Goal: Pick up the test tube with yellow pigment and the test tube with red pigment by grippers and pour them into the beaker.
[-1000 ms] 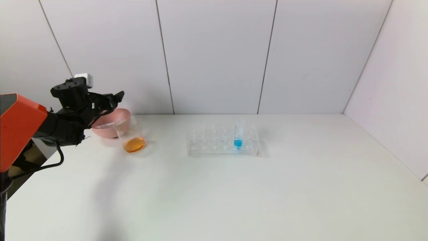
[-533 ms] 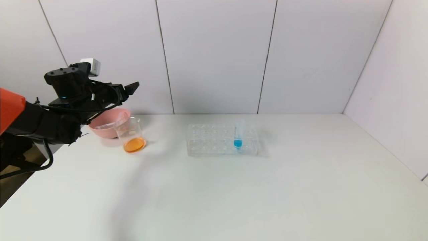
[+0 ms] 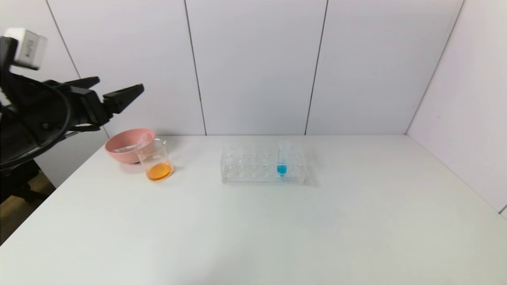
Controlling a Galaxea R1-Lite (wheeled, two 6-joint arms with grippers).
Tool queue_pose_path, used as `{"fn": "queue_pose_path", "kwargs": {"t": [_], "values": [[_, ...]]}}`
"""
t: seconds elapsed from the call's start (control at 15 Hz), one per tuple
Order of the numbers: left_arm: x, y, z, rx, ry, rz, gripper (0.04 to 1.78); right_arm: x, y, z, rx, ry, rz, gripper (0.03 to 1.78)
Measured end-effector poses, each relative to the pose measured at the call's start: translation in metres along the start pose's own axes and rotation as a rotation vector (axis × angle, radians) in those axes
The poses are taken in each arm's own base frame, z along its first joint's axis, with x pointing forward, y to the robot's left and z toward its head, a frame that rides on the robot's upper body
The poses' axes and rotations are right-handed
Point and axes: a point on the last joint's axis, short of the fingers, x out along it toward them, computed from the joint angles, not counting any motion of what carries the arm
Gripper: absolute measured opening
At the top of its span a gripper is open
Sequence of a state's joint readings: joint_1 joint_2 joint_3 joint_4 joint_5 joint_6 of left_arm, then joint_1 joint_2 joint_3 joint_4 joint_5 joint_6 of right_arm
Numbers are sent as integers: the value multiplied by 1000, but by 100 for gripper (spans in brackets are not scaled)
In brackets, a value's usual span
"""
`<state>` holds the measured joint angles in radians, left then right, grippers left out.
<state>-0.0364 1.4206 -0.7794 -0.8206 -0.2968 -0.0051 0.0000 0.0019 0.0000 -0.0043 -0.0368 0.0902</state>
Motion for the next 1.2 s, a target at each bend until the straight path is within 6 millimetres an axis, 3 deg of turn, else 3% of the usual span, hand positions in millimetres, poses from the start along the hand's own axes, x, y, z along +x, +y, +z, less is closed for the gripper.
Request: {"fn": "queue_pose_path", "kwargs": {"t": [0.27,0.6,0.87,1.2], "values": [[-95,-29,52,83,-54,38,178,0,0,0,0,0,0,171],[-210,-60,77,272,-85,190,178,0,0,0,0,0,0,171],[-276,-83,62,317,-117,294,178,0,0,0,0,0,0,171],[-322,-96,24,191,-242,266,178,0,0,0,0,0,0,171]]}}
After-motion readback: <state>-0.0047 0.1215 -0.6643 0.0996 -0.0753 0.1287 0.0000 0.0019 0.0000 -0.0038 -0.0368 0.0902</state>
